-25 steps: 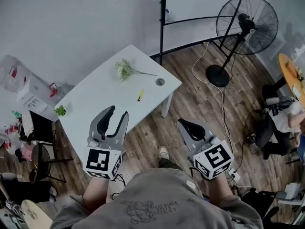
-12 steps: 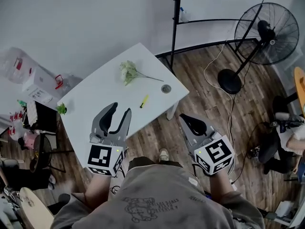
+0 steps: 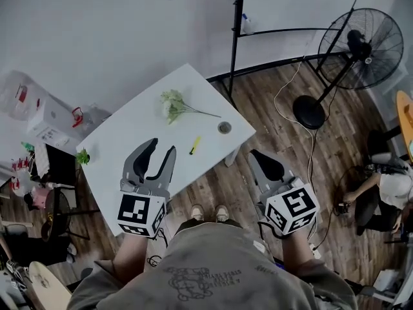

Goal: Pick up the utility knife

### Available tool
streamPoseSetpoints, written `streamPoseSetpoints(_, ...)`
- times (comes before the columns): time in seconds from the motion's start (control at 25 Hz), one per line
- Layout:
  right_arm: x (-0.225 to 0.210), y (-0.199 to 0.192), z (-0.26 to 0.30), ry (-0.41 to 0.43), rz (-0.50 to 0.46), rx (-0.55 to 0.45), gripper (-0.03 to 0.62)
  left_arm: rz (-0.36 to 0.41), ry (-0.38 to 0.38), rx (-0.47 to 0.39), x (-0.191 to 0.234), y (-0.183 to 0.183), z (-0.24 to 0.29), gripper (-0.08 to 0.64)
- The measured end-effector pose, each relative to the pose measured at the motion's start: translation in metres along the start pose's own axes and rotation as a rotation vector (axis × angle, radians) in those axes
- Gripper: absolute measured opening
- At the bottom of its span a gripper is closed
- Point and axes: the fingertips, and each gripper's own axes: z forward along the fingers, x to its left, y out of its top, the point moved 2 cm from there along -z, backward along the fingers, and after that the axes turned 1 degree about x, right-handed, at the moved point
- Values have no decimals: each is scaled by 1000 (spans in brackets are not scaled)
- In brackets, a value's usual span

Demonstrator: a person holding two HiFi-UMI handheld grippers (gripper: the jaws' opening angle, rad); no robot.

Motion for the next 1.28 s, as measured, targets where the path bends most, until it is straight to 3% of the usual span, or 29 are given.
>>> streamPoseSetpoints(0.48, -2, -25, 32, -48, 58, 77, 29, -23, -82, 104, 18, -39, 33, 163)
streamPoseSetpoints(1.0, -12, -93, 74, -77, 133, 256, 28, -21, -219, 372, 13, -163, 107, 173)
streamPoseSetpoints(1.28, -11, -138, 100, -76, 171, 347, 28, -48, -290, 471, 1, -215, 138, 173)
